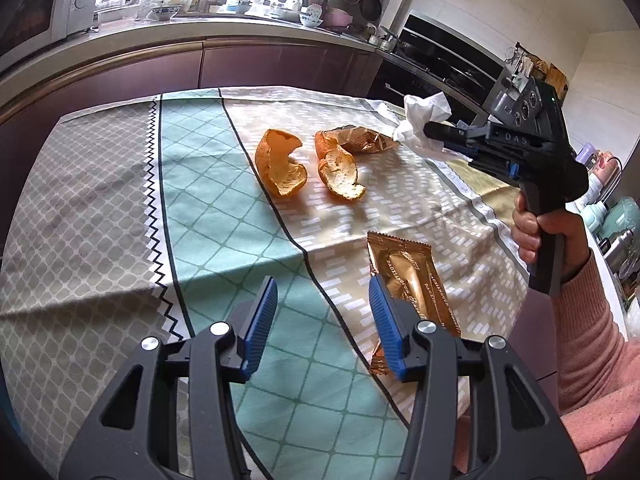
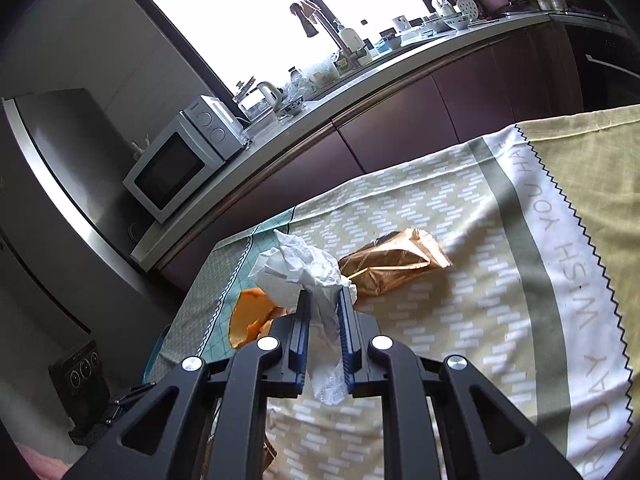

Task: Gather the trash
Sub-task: 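Close left tool on the gold snack wrapper while right tool holds the tissue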

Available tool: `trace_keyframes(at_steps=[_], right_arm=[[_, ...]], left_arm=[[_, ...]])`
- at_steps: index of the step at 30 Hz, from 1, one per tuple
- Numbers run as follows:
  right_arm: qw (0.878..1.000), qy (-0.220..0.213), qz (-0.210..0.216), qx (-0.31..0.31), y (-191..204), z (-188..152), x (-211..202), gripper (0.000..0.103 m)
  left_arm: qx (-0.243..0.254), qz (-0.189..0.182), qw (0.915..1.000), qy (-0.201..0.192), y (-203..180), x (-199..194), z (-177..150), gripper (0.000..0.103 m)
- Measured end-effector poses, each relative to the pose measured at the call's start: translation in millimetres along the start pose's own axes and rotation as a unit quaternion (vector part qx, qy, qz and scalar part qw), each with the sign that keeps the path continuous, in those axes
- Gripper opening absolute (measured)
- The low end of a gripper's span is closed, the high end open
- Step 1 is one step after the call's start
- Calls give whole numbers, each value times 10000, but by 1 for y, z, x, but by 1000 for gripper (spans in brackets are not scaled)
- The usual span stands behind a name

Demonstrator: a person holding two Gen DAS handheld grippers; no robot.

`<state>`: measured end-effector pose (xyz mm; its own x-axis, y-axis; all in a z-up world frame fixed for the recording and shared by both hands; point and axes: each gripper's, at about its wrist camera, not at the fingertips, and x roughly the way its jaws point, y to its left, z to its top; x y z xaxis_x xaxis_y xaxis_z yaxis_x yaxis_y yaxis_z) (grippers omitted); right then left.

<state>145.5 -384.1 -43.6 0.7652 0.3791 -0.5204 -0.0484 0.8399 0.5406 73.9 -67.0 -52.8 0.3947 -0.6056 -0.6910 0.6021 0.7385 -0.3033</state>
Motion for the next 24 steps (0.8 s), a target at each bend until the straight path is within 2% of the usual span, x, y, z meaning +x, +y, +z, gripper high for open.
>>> trace_keyframes(at_steps=[5, 10, 14, 24], right_arm=[[9998, 198, -20, -47, 6, -23, 2, 15], [9994, 330, -29, -43, 7, -38, 8, 15], [9995, 310, 10, 47, 5, -42, 7, 15], [9995, 282, 92, 110, 1, -46, -1, 15]], left_arm=[[28, -82, 10000, 36, -2, -2, -1, 47], [276, -301, 9990, 156, -18, 1, -4, 47], [478, -470, 9974, 281, -33, 7, -7, 47], [525, -724, 9942, 596, -44, 23, -12, 46]])
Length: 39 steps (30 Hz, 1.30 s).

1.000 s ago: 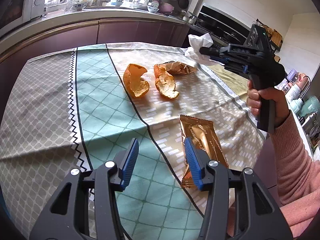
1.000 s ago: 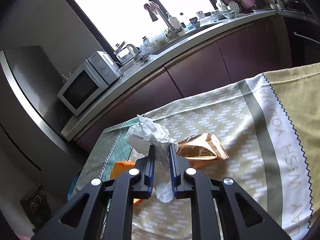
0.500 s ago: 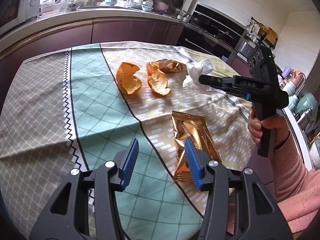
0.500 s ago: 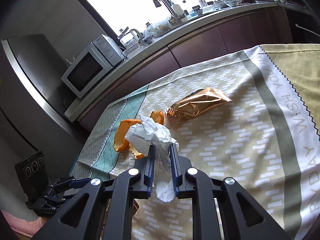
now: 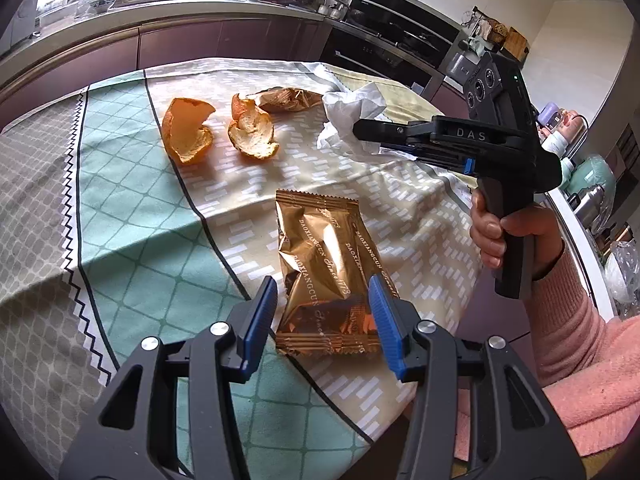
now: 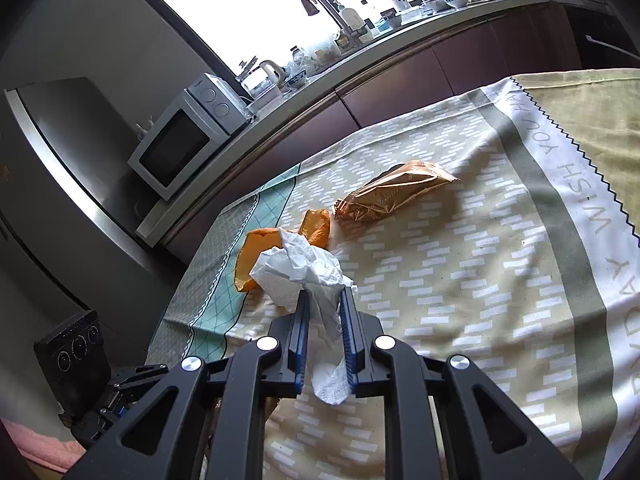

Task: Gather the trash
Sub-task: 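Close left tool on the gold snack wrapper while right tool holds the tissue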

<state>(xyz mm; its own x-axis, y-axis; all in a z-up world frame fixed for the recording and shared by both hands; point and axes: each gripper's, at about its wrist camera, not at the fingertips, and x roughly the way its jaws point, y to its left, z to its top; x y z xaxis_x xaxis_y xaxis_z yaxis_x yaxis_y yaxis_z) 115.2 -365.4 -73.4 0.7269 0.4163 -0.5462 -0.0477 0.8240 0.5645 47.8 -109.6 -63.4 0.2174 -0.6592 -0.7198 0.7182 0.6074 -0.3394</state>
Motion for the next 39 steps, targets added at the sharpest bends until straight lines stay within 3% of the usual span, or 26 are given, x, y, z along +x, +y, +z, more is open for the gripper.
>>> trace_keyframes(at_steps=[14, 28, 39], right_arm=[[9999, 10, 125, 48, 2, -5, -1, 15], [9992, 167, 360, -82, 27, -5, 9, 15], [9978, 420, 455, -247, 61, -9, 32, 15]], left_arm=[[-17, 81, 10000, 7, -3, 1, -4, 42], [-105, 344, 9985, -411, 2, -23, -10, 42], [-362, 343, 9955, -806, 25, -51, -23, 42]])
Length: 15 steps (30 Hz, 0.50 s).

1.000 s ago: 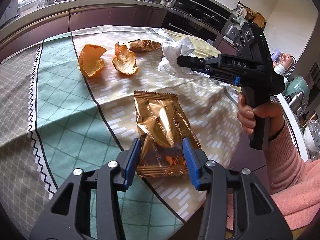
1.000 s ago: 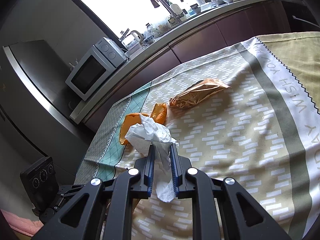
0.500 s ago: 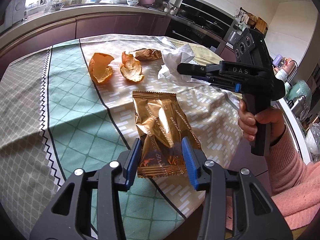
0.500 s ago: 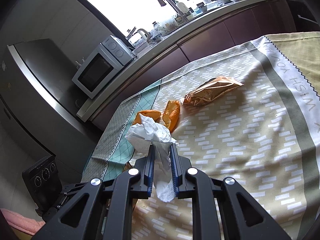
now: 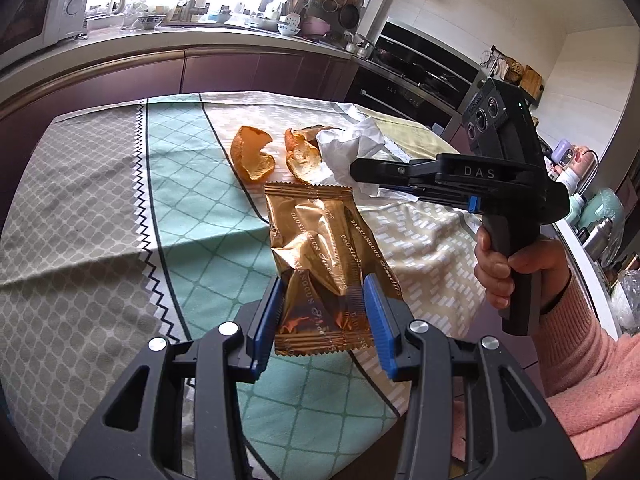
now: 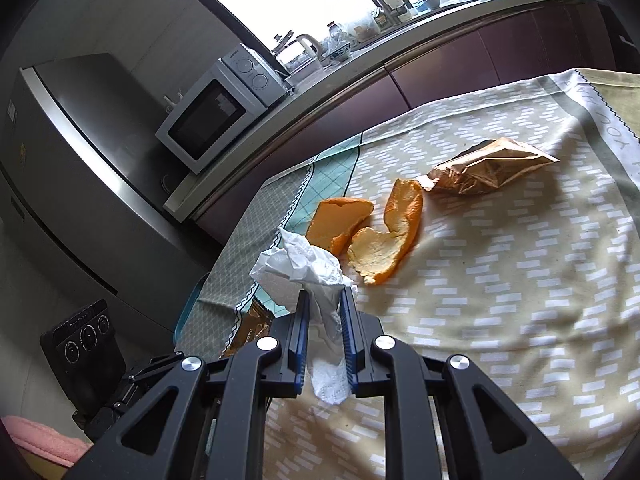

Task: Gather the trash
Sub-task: 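Close left tool on the gold snack wrapper while right tool holds the tissue, then lift the gold wrapper with left tool toward the blue bin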

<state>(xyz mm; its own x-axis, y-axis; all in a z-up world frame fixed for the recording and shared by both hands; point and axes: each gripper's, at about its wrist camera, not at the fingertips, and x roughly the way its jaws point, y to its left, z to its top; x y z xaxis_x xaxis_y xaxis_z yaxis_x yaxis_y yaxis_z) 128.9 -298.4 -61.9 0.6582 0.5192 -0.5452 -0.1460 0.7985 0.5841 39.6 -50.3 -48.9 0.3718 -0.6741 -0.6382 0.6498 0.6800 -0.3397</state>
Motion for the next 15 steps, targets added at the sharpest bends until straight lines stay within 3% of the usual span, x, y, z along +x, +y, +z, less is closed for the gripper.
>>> trace_keyframes(at_steps=[15], right_arm=[[9979, 320, 392, -398, 65, 8, 44, 15]], left_arm=[[-408, 285, 9974, -524, 43, -63, -12, 42]])
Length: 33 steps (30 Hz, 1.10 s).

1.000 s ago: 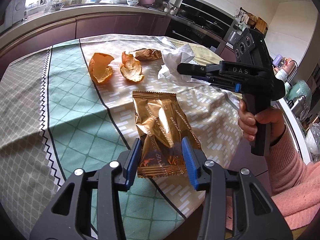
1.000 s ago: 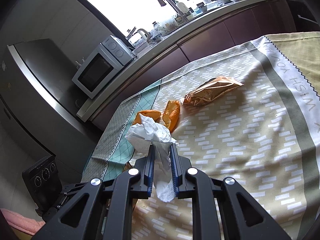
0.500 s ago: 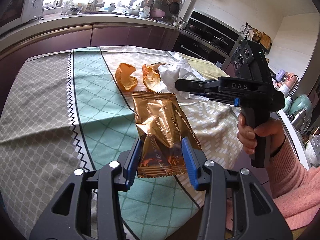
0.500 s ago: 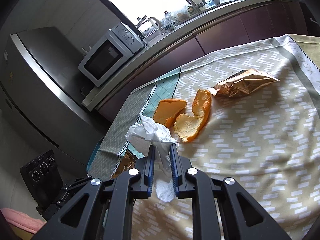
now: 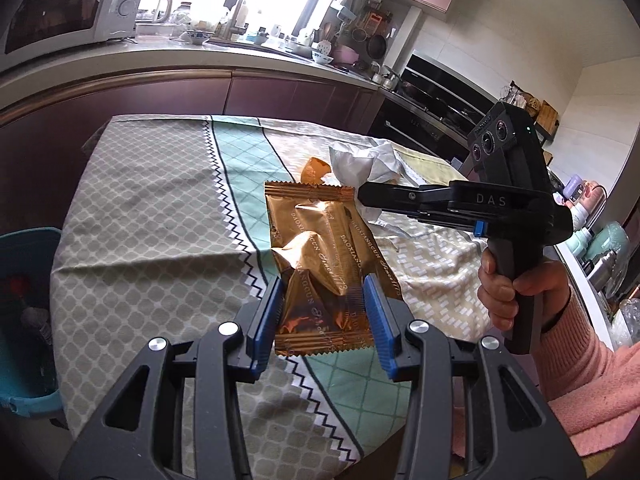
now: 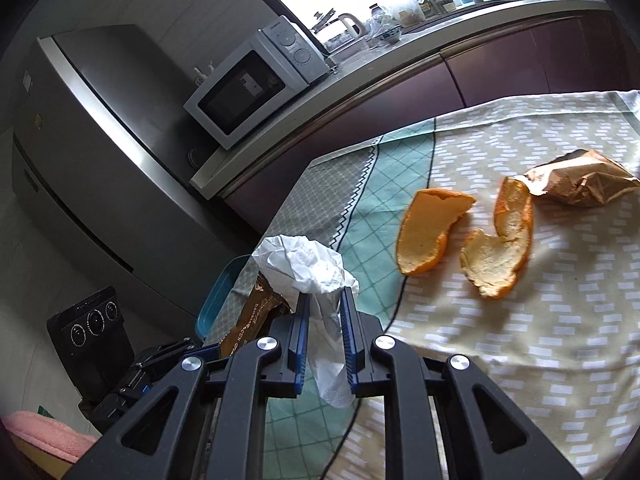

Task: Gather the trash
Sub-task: 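Lift the gold wrapper with left tool toward the blue bin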

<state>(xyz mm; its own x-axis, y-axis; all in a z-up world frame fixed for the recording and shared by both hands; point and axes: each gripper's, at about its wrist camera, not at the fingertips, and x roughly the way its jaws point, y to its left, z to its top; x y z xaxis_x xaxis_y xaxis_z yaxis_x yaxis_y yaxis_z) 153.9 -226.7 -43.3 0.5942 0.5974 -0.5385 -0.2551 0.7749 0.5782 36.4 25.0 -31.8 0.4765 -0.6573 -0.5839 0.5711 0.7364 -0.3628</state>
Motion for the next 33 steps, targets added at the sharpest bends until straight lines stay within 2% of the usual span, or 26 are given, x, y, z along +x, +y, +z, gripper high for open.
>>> trace_keyframes(at_steps=[9, 19, 22, 24, 26, 28, 33], right_arm=[[9982, 264, 442, -319, 44, 6, 41, 15], [9941, 500, 811, -527, 76, 12, 80, 15], [9943, 539, 718, -571, 79, 11, 85, 15], [9958, 416, 522, -625, 79, 11, 79, 16], [9975, 274, 357, -543, 73, 13, 72, 31], [9981, 175, 2, -595, 68, 13, 68, 39], [9968, 433, -367, -558, 59, 7, 76, 42]], left_arm=[[-306, 457, 9981, -261, 41, -48, -5, 42], [-654, 964, 9920, -497, 85, -95, -12, 42], [-779, 1023, 9903, -528, 94, -102, -13, 42], [-823, 1061, 9895, -531, 100, -104, -15, 42], [-845, 1086, 9891, -520, 102, -106, -16, 42], [-861, 1113, 9887, -520, 105, -108, -17, 42], [-904, 1162, 9877, -523, 108, -104, -17, 42]])
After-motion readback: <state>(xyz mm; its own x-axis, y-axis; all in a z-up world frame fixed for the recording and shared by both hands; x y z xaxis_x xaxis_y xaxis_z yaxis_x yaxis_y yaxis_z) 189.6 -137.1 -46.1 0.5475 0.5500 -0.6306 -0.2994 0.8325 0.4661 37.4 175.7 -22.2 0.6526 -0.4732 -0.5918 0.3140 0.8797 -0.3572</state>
